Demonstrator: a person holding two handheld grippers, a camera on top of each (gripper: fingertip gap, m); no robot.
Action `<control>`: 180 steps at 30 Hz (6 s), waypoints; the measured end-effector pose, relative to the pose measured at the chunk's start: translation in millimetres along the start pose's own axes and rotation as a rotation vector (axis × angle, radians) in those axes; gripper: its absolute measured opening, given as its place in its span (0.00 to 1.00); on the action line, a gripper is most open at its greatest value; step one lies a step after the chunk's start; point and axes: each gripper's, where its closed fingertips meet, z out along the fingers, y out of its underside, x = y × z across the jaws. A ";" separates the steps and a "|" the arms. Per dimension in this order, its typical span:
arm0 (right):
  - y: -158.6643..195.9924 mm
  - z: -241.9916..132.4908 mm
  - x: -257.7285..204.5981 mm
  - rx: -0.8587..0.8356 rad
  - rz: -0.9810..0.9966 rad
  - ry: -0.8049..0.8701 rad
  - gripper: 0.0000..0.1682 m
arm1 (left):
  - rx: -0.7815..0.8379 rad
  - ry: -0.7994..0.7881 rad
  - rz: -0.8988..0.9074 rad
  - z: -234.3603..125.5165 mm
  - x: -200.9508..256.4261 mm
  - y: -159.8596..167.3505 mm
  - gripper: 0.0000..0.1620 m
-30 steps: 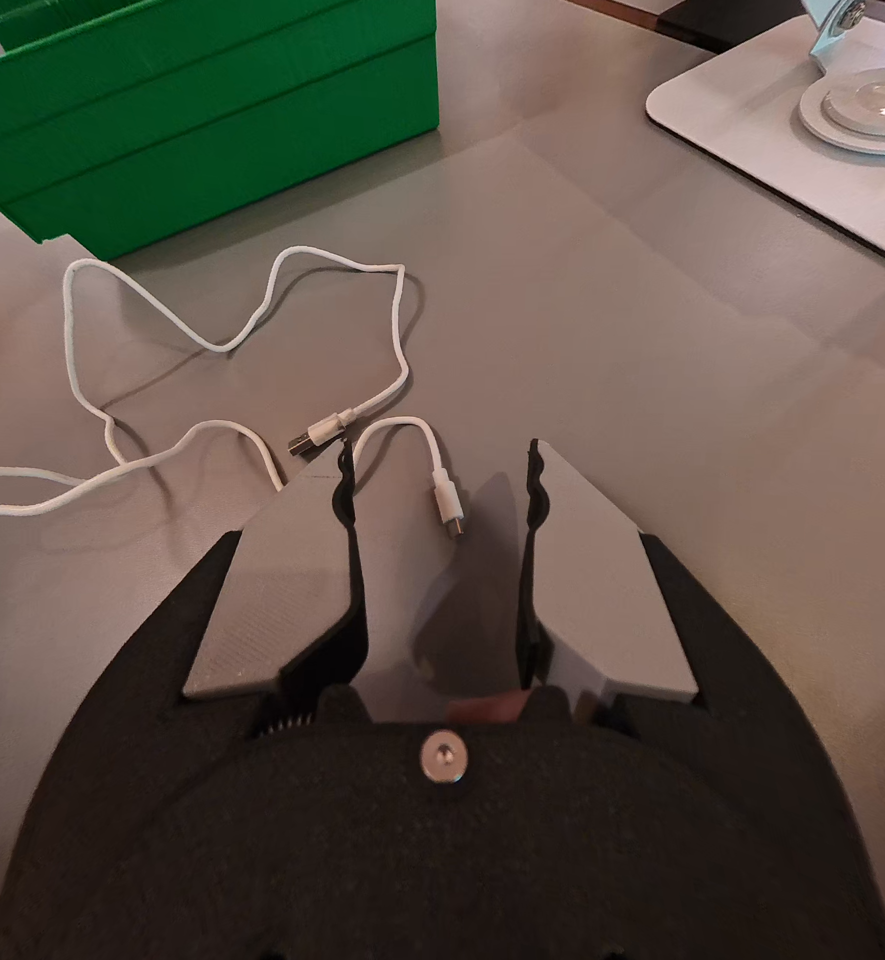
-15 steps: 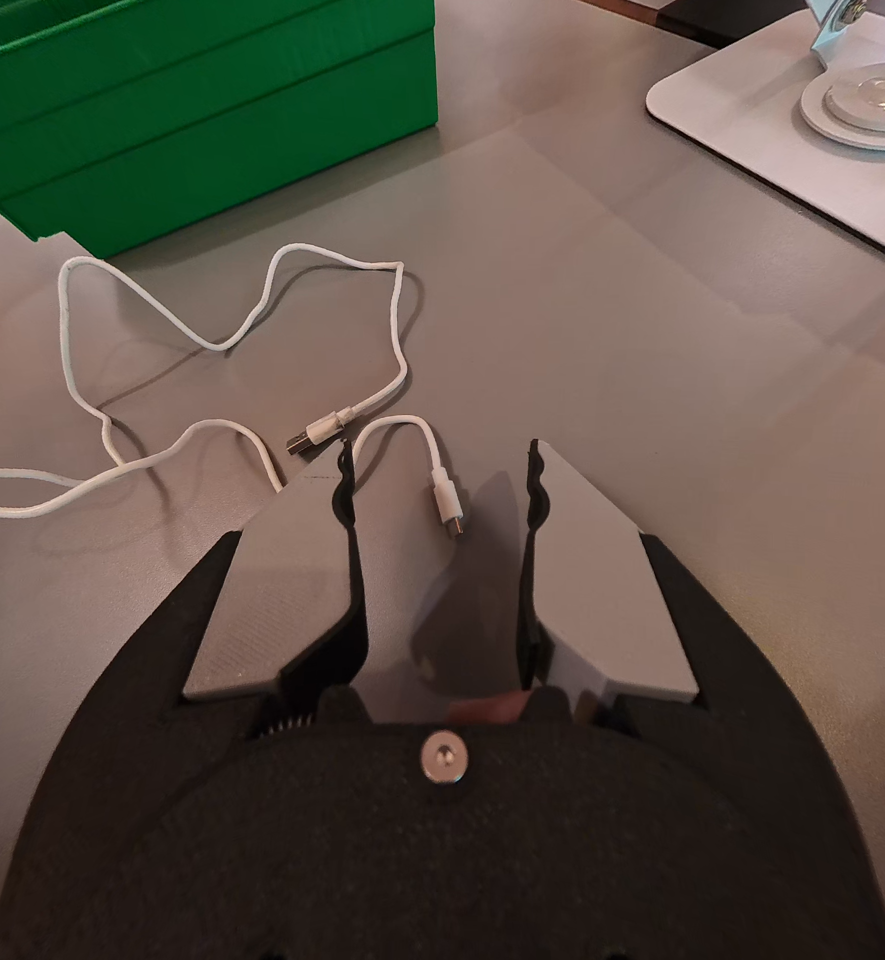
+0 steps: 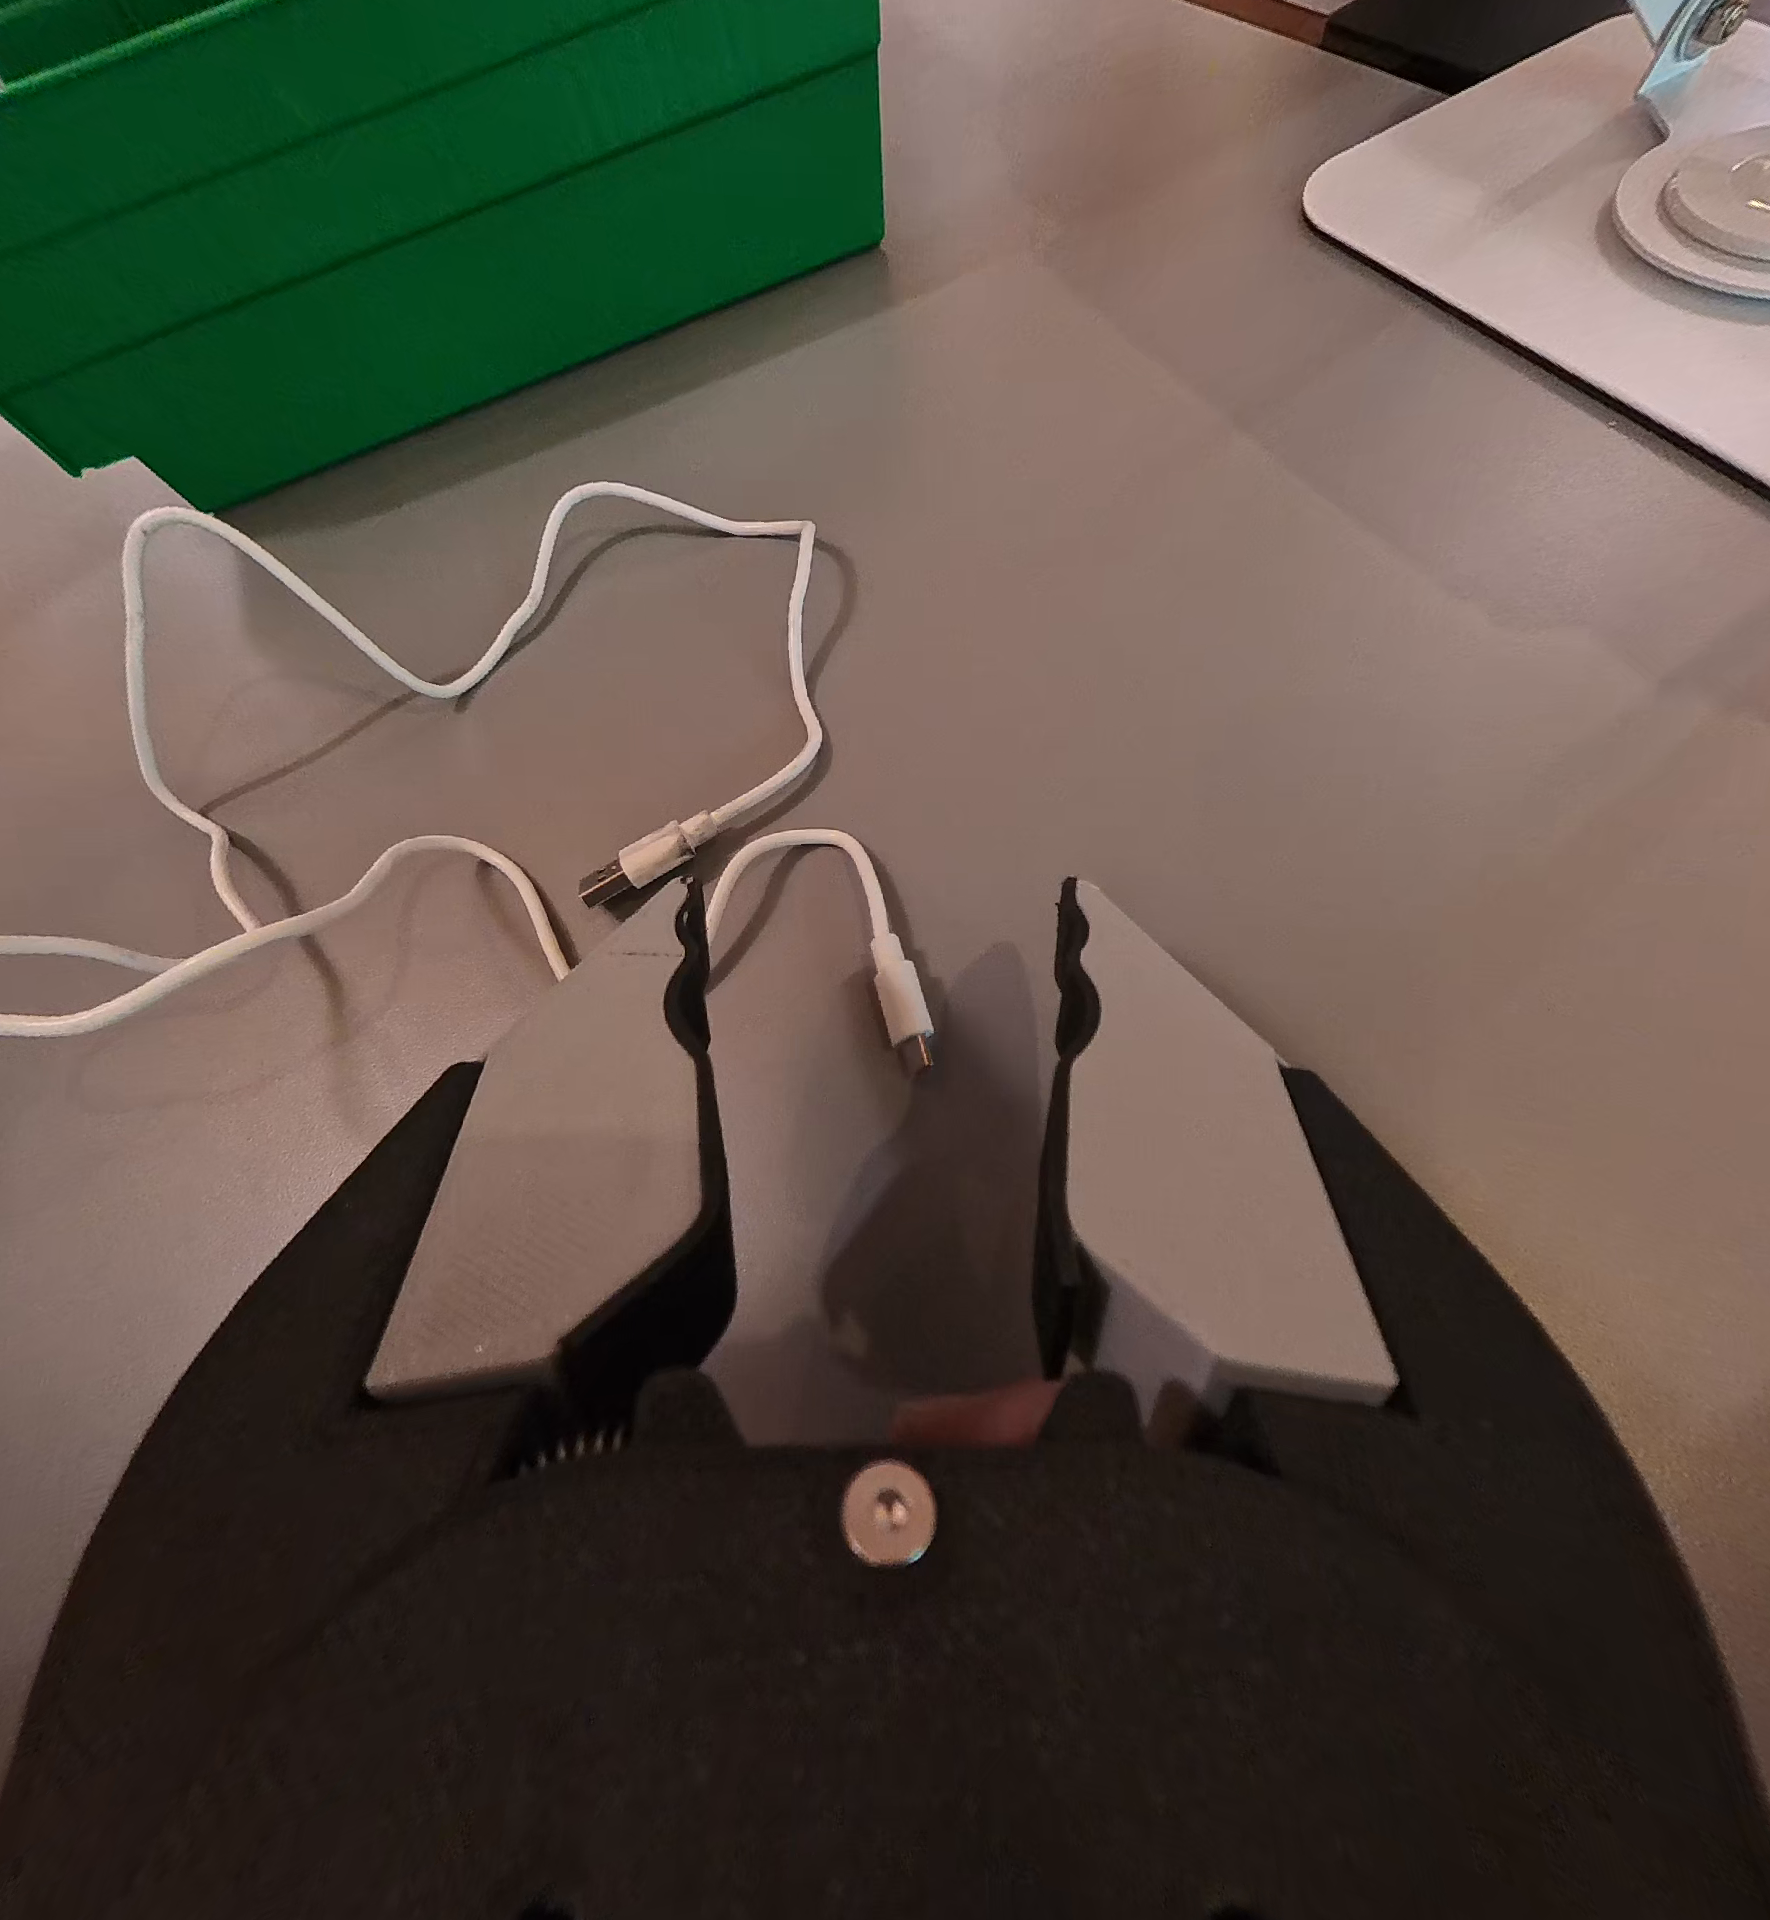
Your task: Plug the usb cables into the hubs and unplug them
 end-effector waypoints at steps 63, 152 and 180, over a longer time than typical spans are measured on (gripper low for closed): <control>-0.3 -1.3 -6.9 -0.004 -0.010 -0.024 0.39 | -1.132 0.784 0.349 -27.7 178.7 272.1 0.10; -6.8 -7.9 -20.2 0.019 -0.041 -0.048 0.39 | 0.010 -0.468 1.290 -5.6 66.3 81.8 0.00; -6.8 -7.6 -23.6 0.017 -0.048 -0.056 0.39 | -0.399 0.320 -0.528 -24.3 82.2 198.7 0.00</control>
